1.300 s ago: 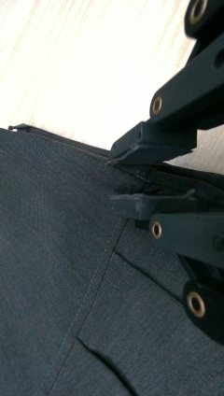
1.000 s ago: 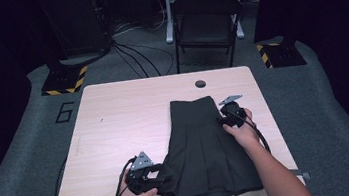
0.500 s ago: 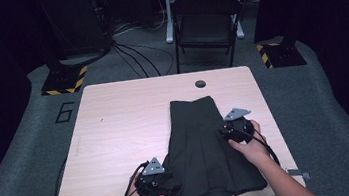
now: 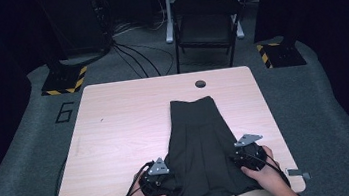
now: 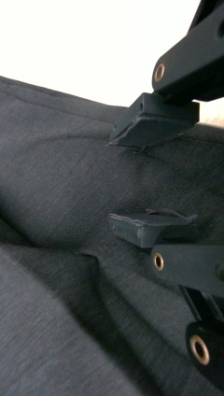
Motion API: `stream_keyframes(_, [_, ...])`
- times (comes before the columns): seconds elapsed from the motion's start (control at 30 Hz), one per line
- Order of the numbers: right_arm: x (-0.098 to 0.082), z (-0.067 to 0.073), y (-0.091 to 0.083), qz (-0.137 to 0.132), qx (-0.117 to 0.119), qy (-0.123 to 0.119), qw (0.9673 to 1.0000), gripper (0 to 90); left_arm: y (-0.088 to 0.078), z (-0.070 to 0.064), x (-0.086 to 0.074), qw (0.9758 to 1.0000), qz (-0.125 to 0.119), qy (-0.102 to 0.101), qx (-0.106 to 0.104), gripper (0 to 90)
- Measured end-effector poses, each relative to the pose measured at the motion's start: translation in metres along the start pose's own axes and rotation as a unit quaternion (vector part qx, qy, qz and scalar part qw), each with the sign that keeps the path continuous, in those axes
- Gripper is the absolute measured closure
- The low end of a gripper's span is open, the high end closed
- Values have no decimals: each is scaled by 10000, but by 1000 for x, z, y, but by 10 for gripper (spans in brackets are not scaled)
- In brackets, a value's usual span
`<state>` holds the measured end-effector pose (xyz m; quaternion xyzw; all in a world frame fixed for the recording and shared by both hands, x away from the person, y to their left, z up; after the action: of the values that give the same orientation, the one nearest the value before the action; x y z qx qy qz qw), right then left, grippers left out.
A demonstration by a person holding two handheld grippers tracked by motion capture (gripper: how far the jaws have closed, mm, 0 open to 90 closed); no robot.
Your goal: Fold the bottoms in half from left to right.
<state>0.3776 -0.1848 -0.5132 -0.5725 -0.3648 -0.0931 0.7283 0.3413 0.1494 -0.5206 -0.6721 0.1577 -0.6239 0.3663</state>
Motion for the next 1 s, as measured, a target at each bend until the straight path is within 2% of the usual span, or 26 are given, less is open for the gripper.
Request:
stream_keyframes(0.03, [-3,-3,0,-92,92,88,9999,545,0,0,0,10000,0,0,0,434])
stream_keyframes(0.07, [-4,-6,-1,-84,150,201,9997,547,2,-1,0,9999,19,84,52,435])
stream_keyframes(0.13, [-6,-11,-2,-90,292,326,9990,547,3,0,0,9999,-13,101,46,435])
stream_keyframes(0.23, [-7,-12,-2,-96,318,396,9987,547,3,1,-2,9999,-55,93,37,436])
stream_keyframes(0.27, [-6,-12,-2,-116,306,324,9989,547,2,1,-2,9999,-69,87,-12,436])
stream_keyframes(0.3, [-6,-10,-1,-155,248,409,9987,547,2,1,-3,9999,-77,72,-13,436])
stream_keyframes(0.33, [-5,-9,-2,-100,225,355,9991,545,2,1,-3,9999,-99,65,-6,436])
stream_keyframes(0.37, [-4,-8,-2,-45,197,427,9989,543,2,1,-3,9999,-115,26,5,435])
stream_keyframes(0.43, [-2,-9,-3,-89,195,424,9989,538,2,1,-3,9999,-118,8,0,434])
stream_keyframes(0.47, [2,-11,-9,-75,243,475,9985,530,1,3,-4,9999,-144,-78,-50,434])
stream_keyframes(0.5, [4,-10,-14,-106,242,553,9981,530,1,3,-4,9999,-144,-78,-50,434])
stream_keyframes(0.53, [7,-10,-18,-223,252,545,9979,530,1,4,-4,9997,-162,-132,-116,433])
stream_keyframes(0.6, [11,-7,-29,-286,349,626,9970,534,0,6,-3,9995,-148,-203,-169,434])
stream_keyframes(0.63, [11,-7,-29,-286,349,626,9970,534,0,6,-3,9995,-148,-203,-169,435])
stream_keyframes(0.67, [14,3,-41,-409,545,619,9958,538,-1,8,-1,9994,-108,-260,-208,436])
stream_keyframes(0.73, [14,8,-45,-473,596,631,9951,537,-3,8,1,9993,-111,-296,-216,441])
stream_keyframes(0.77, [12,22,-55,-593,711,493,9945,529,-4,9,2,9994,-130,-261,-167,448])
stream_keyframes(0.8, [11,28,-60,-650,784,429,9939,525,-7,9,5,9995,-181,-224,-131,448])
stream_keyframes(0.87, [10,32,-62,-677,817,364,9937,521,-9,9,7,9994,-251,-222,-104,448])
stream_keyframes(0.9, [6,44,-68,-700,981,326,9922,512,-11,9,10,9994,-290,-160,-56,448])
stream_keyframes(0.97, [0,53,-67,-659,1067,279,9917,506,-12,9,11,9994,-322,-117,-87,447])
stream_keyframes(1.0, [-3,57,-64,-623,1109,162,9917,498,-11,9,13,9994,-341,-91,-35,447])
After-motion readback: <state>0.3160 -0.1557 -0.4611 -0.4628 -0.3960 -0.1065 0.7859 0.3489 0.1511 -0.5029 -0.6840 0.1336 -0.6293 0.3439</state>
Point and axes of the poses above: each handheld gripper's, and its own axes: y roughly forward along the jaws, x roughly out of its top, z roughly to its left, the point moved 1 cm from there along y, roughly forward along the jaws, and after that the axes turned 15 degrees about y, right-handed, at the moved point
